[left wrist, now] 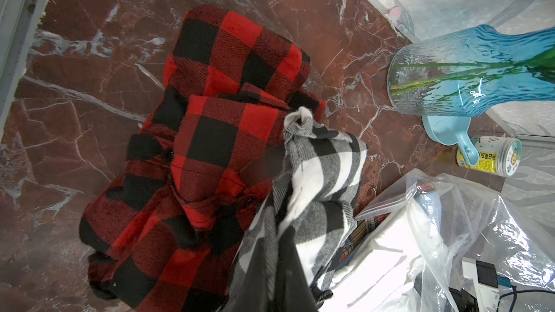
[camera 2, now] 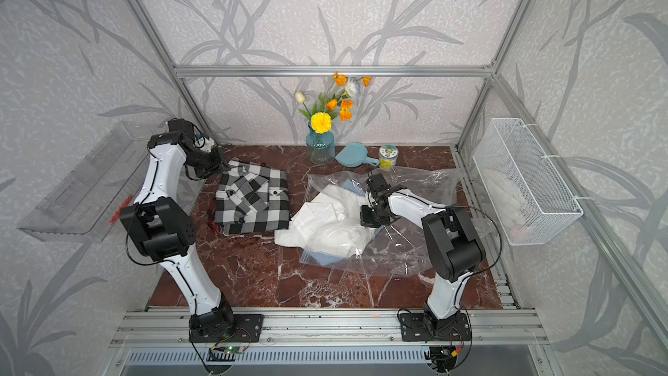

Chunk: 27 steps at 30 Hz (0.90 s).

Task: Take the shirt out of the vacuum bag
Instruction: Place the shirt at the center of the board.

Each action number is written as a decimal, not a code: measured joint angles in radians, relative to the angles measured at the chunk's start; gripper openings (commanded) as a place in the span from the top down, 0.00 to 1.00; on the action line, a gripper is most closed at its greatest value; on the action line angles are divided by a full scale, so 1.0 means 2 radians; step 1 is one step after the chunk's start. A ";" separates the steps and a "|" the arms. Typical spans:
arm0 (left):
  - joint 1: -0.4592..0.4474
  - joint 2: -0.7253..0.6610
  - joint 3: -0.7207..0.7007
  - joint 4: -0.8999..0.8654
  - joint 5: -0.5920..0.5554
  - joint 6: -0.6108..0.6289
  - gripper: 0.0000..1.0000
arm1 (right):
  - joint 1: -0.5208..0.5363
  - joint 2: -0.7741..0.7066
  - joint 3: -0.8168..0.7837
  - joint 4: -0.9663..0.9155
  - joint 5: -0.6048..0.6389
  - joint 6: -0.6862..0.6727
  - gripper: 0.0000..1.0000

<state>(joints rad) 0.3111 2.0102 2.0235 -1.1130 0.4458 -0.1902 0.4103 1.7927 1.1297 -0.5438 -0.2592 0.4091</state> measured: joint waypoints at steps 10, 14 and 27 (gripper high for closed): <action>0.002 0.074 0.100 -0.035 -0.018 0.014 0.59 | 0.000 0.002 0.003 -0.003 -0.001 -0.005 1.00; -0.002 0.079 0.090 -0.029 -0.014 0.007 0.27 | -0.001 0.004 0.006 -0.006 -0.002 -0.005 1.00; -0.066 -0.099 -0.005 0.035 0.006 -0.027 0.04 | -0.002 0.002 0.008 -0.011 -0.003 -0.007 1.00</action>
<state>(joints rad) 0.1791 1.8126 2.0136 -1.0424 0.4583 -0.2443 0.4061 1.7962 1.1450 -0.5663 -0.2646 0.3950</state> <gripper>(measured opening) 0.960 0.049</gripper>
